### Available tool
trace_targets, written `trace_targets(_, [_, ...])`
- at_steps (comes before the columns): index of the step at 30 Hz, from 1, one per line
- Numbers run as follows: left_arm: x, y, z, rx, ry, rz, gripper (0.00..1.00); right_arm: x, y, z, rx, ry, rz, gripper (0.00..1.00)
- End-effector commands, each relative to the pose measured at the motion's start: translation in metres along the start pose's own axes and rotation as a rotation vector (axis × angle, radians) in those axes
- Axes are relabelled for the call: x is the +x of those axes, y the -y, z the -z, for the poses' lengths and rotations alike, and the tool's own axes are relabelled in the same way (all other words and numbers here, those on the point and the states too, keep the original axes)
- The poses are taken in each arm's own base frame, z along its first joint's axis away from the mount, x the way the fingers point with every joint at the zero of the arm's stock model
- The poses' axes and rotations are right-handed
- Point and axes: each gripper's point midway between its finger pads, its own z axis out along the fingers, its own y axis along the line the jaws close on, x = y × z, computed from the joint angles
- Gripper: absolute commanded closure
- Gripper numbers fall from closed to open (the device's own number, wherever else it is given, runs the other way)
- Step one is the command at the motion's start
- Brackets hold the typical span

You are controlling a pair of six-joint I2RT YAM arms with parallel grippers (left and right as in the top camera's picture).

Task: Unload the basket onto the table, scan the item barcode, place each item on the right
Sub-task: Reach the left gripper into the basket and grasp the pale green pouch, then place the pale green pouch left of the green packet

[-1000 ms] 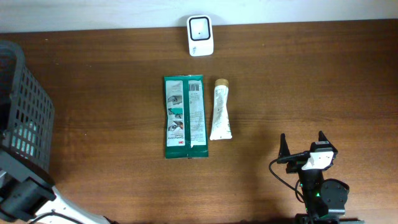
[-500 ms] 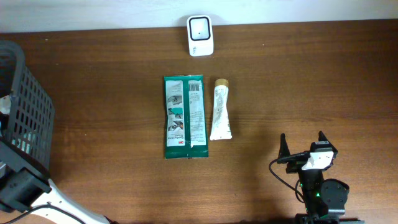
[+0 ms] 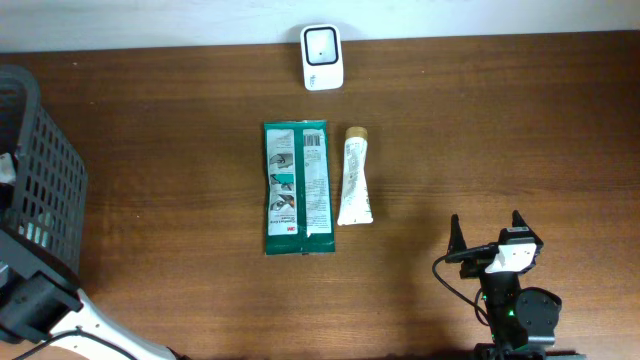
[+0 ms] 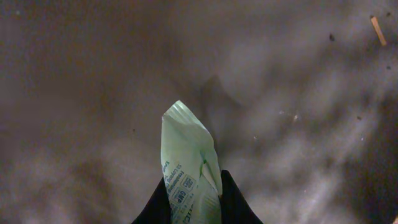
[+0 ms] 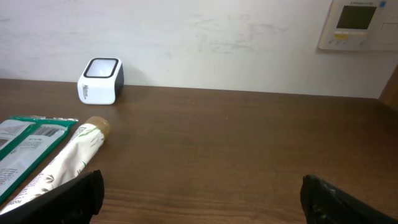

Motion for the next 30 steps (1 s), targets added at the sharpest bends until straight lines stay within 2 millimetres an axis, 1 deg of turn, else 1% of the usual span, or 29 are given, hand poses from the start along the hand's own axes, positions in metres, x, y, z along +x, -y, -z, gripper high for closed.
trace_targets(1, [-0.033, -0.003, 0.05, -0.008, 0.122, 0.121, 1.0, 0.004, -0.001, 0.0, -0.007, -0.006, 0.005, 0.02])
trace_targets(3, [-0.051, -0.004, 0.089, -0.015, 0.202, 0.162, 1.0, 0.003, -0.001, 0.0, -0.007, -0.006, 0.006, 0.02])
trace_targets(4, [-0.058, -0.003, 0.107, -0.019, 0.24, 0.181, 1.0, 0.004, -0.001, 0.0, -0.007, -0.006, 0.005, 0.02])
trace_targets(5, [-0.066, -0.002, 0.131, -0.019, 0.29, 0.198, 1.0, 0.004, -0.001, 0.0, -0.007, -0.006, 0.005, 0.02])
trace_targets(6, [-0.07, 0.001, 0.149, -0.017, 0.328, 0.201, 1.0, 0.004, -0.001, 0.0, -0.007, -0.006, 0.006, 0.02])
trace_targets(8, [-0.078, 0.01, 0.187, -0.007, 0.408, 0.191, 1.0, 0.004, -0.001, 0.0, -0.007, -0.006, 0.006, 0.02])
trace_targets(10, [-0.083, 0.021, 0.238, -0.011, 0.521, 0.167, 1.0, 0.004, -0.001, 0.0, -0.007, -0.006, 0.005, 0.02])
trace_targets(12, [-0.085, 0.031, 0.276, -0.013, 0.607, 0.145, 1.0, 0.004, -0.001, 0.0, -0.007, -0.006, 0.005, 0.02])
trace_targets(13, [-0.085, 0.042, 0.307, 0.001, 0.678, 0.139, 1.0, 0.004, -0.001, 0.0, -0.007, -0.006, 0.005, 0.02])
trace_targets(15, [-0.082, 0.06, 0.34, 0.027, 0.753, 0.129, 1.0, 0.004, -0.001, 0.0, -0.007, -0.006, 0.005, 0.02])
trace_targets(16, [-0.08, 0.073, 0.357, 0.042, 0.792, 0.103, 1.0, 0.004, -0.001, 0.0, -0.007, -0.006, 0.005, 0.02])
trace_targets(17, [-0.078, 0.081, 0.367, 0.055, 0.811, 0.087, 1.0, 0.004, -0.001, 0.0, -0.007, -0.006, 0.005, 0.01])
trace_targets(18, [-0.074, 0.102, 0.384, 0.084, 0.848, 0.048, 1.0, 0.004, -0.001, 0.0, -0.007, -0.006, 0.005, 0.02])
trace_targets(20, [-0.068, 0.131, 0.398, 0.13, 0.869, -0.004, 1.0, 0.004, -0.001, 0.0, -0.007, -0.006, 0.005, 0.02])
trace_targets(21, [-0.064, 0.147, 0.401, 0.157, 0.867, -0.033, 1.0, 0.004, -0.001, 0.0, -0.007, -0.006, 0.005, 0.02])
trace_targets(23, [-0.052, 0.187, 0.397, 0.228, 0.826, -0.103, 1.0, 0.004, -0.001, 0.0, -0.007, -0.006, 0.005, 0.02])
trace_targets(26, [-0.027, 0.244, 0.379, 0.333, 0.704, -0.173, 1.0, 0.004, -0.001, 0.0, -0.007, -0.006, 0.005, 0.02])
trace_targets(27, [-0.019, 0.258, 0.373, 0.357, 0.667, -0.182, 1.0, 0.003, -0.001, 0.0, -0.007, -0.006, 0.005, 0.02])
trace_targets(28, [-0.009, 0.276, 0.363, 0.391, 0.61, -0.178, 1.0, 0.004, -0.001, 0.0, -0.007, -0.006, 0.005, 0.02])
trace_targets(30, [0.004, 0.297, 0.348, 0.425, 0.531, -0.171, 1.0, 0.004, -0.001, 0.0, -0.007, -0.006, 0.005, 0.02])
